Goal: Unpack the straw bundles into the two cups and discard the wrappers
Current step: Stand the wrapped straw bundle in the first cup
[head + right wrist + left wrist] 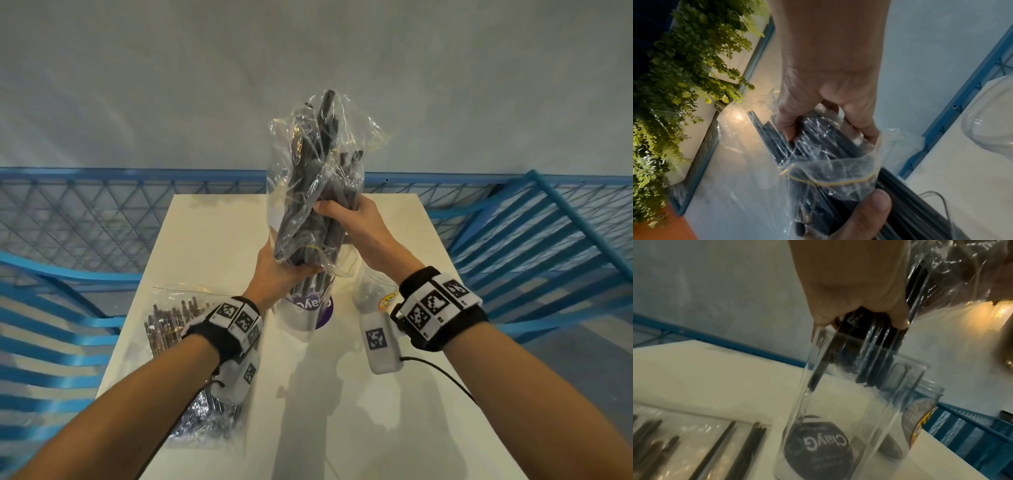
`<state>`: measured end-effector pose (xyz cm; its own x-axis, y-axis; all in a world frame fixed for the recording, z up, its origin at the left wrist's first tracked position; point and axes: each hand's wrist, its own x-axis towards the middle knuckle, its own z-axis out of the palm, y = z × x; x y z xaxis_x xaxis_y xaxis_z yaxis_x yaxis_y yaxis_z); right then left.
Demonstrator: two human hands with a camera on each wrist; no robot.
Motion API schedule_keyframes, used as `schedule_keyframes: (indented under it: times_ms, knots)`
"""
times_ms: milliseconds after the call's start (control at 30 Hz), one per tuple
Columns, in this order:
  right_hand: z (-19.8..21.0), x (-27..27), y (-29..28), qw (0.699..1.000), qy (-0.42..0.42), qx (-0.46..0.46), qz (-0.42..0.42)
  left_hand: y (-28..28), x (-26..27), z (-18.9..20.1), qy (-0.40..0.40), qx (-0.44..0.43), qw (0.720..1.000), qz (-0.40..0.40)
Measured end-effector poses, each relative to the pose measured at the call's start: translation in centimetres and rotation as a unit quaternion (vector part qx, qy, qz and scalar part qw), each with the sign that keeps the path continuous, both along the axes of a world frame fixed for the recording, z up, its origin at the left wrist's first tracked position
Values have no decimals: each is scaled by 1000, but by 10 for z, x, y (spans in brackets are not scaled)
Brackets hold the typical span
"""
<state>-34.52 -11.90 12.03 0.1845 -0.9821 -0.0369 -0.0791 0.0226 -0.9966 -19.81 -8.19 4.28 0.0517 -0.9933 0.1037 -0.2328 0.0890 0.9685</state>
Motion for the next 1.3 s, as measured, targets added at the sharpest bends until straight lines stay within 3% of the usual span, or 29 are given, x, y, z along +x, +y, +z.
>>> schedule_keyframes:
  times_ms: [167,367,500,633,900,1133,1300]
  knots:
    - [1,-6,3,999,8,-32,21,1,-4,-6,25,17,999,24]
    - [-3,-9,4,999,-13,-20,37,2,3,1,64,44,997,-14]
    - [-2,-4,4,998,38,0,56,5,10,3,77,36,996,-39]
    - [2,-1,0,993,76,31,83,5,11,-4,75,35,997,-9]
    - [12,20,-1,996,89,-27,18,10,-1,2,107,0,993,51]
    - [28,23,7,998,43,-35,-18,10,28,31,58,9,997,-50]
    - [10,25,14,999,31,-22,-34,16,35,15,29,34,997,-58]
